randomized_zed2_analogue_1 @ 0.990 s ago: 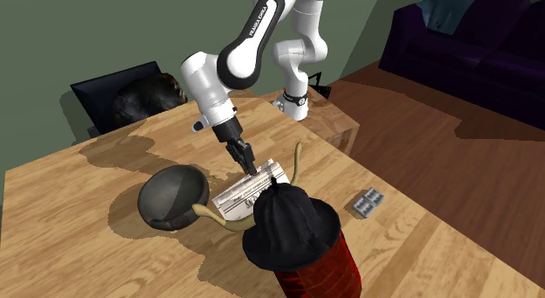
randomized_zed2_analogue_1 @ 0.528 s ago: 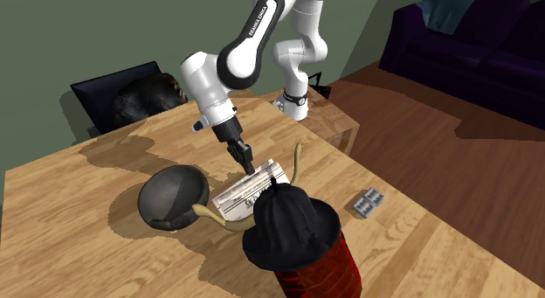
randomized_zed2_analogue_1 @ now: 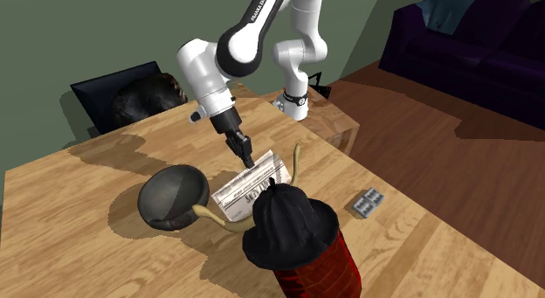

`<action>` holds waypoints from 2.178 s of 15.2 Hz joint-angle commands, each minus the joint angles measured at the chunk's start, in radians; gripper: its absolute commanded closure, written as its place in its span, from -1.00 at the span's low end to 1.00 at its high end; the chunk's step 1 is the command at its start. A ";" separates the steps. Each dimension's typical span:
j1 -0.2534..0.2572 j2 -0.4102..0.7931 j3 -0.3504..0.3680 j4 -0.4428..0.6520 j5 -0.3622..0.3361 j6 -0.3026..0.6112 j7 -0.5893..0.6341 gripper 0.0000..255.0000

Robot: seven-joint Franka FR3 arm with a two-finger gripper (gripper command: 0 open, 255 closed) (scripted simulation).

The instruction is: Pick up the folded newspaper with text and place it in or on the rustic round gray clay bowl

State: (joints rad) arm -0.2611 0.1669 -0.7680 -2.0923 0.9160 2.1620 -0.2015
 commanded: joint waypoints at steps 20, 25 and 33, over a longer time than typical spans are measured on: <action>0.028 -0.158 -0.021 0.117 -0.217 -0.121 0.238 1.00; 0.028 -0.180 -0.021 0.160 -0.251 -0.162 0.285 1.00; -0.153 0.107 -0.088 0.489 -0.071 -0.437 0.154 1.00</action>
State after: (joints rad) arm -0.3786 0.2325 -0.8508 -1.6496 0.8179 1.7664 -0.0264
